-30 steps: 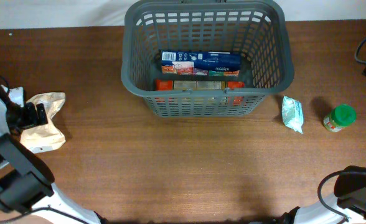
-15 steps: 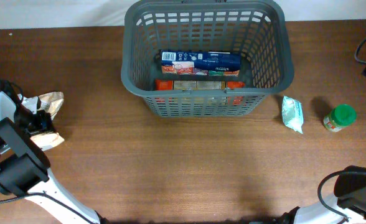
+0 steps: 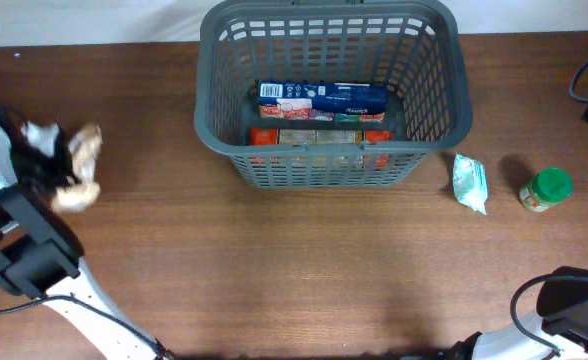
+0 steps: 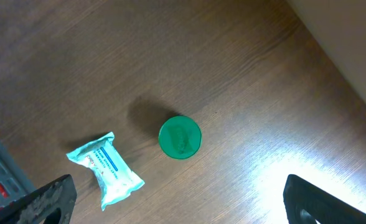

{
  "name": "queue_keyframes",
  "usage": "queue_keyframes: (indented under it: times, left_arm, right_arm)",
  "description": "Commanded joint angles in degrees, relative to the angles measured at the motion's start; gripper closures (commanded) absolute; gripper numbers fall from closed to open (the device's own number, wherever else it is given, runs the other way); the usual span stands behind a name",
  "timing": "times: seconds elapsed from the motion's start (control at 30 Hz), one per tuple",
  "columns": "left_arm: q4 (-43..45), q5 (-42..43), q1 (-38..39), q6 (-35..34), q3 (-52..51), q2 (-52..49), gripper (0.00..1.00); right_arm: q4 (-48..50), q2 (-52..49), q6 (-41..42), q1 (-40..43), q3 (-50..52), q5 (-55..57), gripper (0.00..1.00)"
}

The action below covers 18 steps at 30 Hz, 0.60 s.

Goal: Pack container
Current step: 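Grasp the crumpled beige pouch with the left gripper and lift it, then drop the beige pouch into the basket and open the left gripper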

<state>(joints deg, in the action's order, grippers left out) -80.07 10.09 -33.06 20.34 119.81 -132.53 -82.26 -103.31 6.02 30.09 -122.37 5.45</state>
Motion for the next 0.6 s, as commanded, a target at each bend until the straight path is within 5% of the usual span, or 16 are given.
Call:
queue_keyframes:
  times: [0.0, 0.33, 0.57]
  left_arm:
    - [-4.52, 5.57, 4.11, -0.07, 17.97, 2.38, 0.98]
    - [-7.65, 5.62, 21.94, 8.61, 59.21, 2.38, 0.98]
    - [-2.38, 5.81, 40.46, 21.7, 59.84, 5.05, 0.98]
  right_arm:
    - [0.0, 0.02, 0.39, 0.33, -0.44, -0.33, 0.01]
    - [-0.02, 0.02, 0.39, 0.33, -0.44, -0.33, 0.01]
    - [0.0, 0.02, 0.39, 0.33, -0.44, -0.33, 0.01]
